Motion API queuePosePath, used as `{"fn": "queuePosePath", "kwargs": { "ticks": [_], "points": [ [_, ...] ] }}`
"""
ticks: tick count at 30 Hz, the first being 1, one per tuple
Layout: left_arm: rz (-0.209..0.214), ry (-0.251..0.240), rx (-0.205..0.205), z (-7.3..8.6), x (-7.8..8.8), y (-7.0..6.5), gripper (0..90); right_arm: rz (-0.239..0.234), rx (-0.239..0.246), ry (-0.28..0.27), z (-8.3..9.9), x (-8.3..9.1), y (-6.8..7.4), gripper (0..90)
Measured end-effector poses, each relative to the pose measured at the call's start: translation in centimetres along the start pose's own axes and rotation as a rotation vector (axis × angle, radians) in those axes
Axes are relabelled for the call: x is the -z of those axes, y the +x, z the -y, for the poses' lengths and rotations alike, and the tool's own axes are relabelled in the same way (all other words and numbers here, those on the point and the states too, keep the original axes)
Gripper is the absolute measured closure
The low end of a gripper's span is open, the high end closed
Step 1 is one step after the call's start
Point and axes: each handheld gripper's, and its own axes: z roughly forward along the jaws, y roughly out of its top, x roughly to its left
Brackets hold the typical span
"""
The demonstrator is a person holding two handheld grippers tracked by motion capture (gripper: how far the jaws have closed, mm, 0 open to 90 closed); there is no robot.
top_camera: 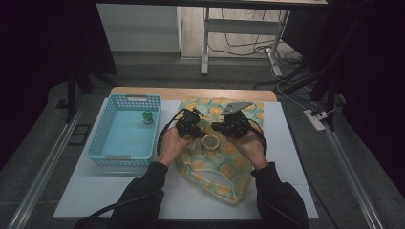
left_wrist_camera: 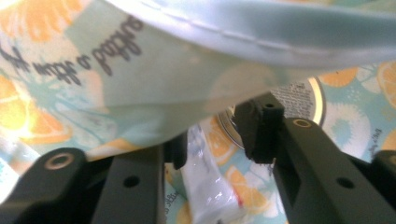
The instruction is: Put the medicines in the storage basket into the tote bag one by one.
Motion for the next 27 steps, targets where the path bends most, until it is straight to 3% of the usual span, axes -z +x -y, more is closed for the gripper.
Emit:
{"fn": "queuePosePath", "kwargs": {
  "ticks": [14, 23, 27],
  "points": [
    [0.076, -0.045, -0.057, 1.8, 2.8, -0.3, 37.6, 0.001, 0.0, -0.006, 0.0, 0.2, 0.0, 90.0],
    [0.108, -0.098, -0.036, 3.2, 5.3, 0.5, 23.6, -0.001, -0.001, -0.003, 0.0, 0.1, 0.0, 90.0],
    [0.088, -0.104, -0.027, 3.9, 6.5, 1.2, 19.7, -0.001, 0.001, -0.004, 0.0, 0.1, 0.0, 90.0]
  ]
}}
